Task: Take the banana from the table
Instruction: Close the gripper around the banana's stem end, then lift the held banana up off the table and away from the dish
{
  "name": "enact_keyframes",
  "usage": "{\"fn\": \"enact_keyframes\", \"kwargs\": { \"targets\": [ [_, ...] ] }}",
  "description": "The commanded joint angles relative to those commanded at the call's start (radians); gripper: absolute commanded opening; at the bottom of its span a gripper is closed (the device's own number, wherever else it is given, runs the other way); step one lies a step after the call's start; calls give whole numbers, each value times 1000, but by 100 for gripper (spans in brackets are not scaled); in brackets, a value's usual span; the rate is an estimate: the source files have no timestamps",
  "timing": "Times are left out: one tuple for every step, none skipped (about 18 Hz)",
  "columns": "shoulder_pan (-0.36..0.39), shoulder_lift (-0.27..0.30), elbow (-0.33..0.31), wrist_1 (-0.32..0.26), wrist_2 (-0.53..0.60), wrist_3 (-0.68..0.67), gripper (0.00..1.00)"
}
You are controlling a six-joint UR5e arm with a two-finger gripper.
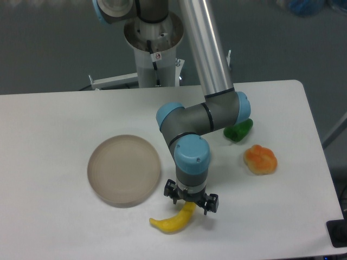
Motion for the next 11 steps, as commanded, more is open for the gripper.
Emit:
{"fn": "enact_keyframes", "kwargs": {
  "targets": [
    [-2,0,0,0,0,0,100],
    [-2,0,3,-2,0,0,82],
    [-2,0,3,-2,-2,2,53],
    [-2,2,5,-2,-2,5,42],
    [-2,2,5,-2,-2,5,34],
    [-2,2,6,-2,0,6,31],
    [-2,3,5,-2,-2,8,30],
    [-2,3,6,-2,-2,9,30],
    [-2,5,8,-2,-2,11,30],
    [-2,8,8,-2,-2,11,30],
    [0,9,8,-2,-2,12,30]
  ]
}}
